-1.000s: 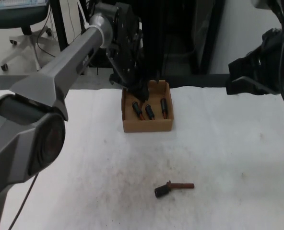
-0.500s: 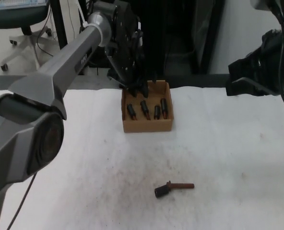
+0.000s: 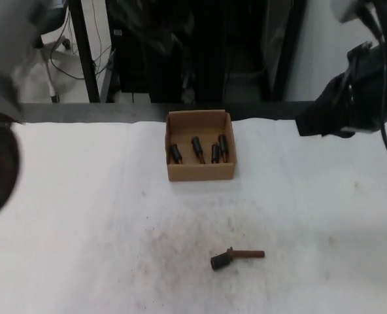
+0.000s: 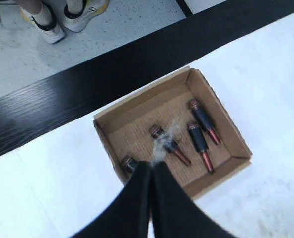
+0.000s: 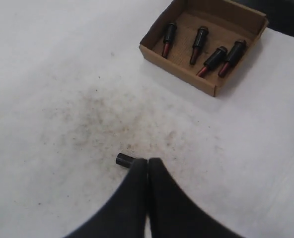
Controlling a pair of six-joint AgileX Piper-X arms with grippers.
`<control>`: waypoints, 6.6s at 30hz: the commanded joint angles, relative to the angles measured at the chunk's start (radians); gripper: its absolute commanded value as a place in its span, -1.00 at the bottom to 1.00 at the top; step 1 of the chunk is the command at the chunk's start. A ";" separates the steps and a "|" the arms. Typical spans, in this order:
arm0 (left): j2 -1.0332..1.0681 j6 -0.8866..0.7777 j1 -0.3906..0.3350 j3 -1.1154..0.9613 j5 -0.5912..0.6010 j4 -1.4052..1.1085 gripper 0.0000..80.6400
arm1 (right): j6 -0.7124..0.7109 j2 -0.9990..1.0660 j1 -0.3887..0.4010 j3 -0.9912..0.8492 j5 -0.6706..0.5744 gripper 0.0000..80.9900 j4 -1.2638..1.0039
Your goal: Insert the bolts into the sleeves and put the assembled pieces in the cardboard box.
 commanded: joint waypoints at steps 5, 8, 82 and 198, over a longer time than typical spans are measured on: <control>-0.252 0.053 -0.073 0.240 -0.027 0.116 -0.99 | -0.173 0.114 0.056 -0.002 -0.042 -0.99 0.010; -0.400 0.053 -0.134 0.459 -0.029 0.103 -0.99 | -0.265 0.171 0.103 -0.002 -0.042 -1.00 0.036; -1.927 -0.135 -0.267 1.873 -0.226 -0.395 -0.99 | -0.860 0.622 0.240 -0.002 0.259 -0.21 -0.087; -0.184 0.443 -0.443 0.788 -0.077 -0.242 -0.06 | 0.069 -0.388 -0.066 0.003 -0.078 -0.98 -0.116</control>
